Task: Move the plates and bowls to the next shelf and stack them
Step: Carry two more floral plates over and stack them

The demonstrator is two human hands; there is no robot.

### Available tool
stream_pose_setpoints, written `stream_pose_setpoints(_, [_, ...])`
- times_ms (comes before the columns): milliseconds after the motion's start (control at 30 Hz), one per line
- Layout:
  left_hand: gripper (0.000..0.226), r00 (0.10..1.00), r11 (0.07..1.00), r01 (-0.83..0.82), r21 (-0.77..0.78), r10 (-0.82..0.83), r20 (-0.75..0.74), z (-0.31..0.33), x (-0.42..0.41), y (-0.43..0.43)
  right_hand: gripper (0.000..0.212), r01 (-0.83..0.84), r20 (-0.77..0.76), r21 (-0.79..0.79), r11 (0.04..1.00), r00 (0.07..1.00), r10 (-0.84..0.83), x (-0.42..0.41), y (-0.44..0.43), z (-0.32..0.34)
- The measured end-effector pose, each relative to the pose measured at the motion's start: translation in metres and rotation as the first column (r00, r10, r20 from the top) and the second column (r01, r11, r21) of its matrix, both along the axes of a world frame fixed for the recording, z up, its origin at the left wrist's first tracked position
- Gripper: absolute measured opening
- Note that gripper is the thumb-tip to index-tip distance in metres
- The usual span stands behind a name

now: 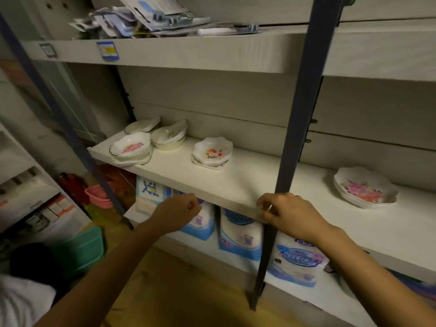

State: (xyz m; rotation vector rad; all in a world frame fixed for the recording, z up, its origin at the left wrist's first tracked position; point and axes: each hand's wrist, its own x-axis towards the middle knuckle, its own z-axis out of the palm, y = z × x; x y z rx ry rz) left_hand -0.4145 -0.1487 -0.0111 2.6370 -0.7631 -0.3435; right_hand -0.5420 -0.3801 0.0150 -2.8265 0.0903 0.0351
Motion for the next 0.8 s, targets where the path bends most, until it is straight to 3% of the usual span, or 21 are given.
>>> stream_pose_setpoints(500, [0.019, 0.991, 0.997, -0.071, 0.041, 0.065, 0.121, 0.001, 0.112, 0.046, 0.033, 0.120, -0.006, -0.070, 0.990, 0.993, -0.121, 0.119, 0.037, -0.010])
stream_pose_setpoints(800, [0.027, 0.994, 0.997, 0.043, 0.066, -0.050, 0.097, 0.002, 0.224, 0.026, 0.033, 0.321, -0.046, -0.106, 0.941, 0.944, -0.327, 0.222, 0.020, -0.030])
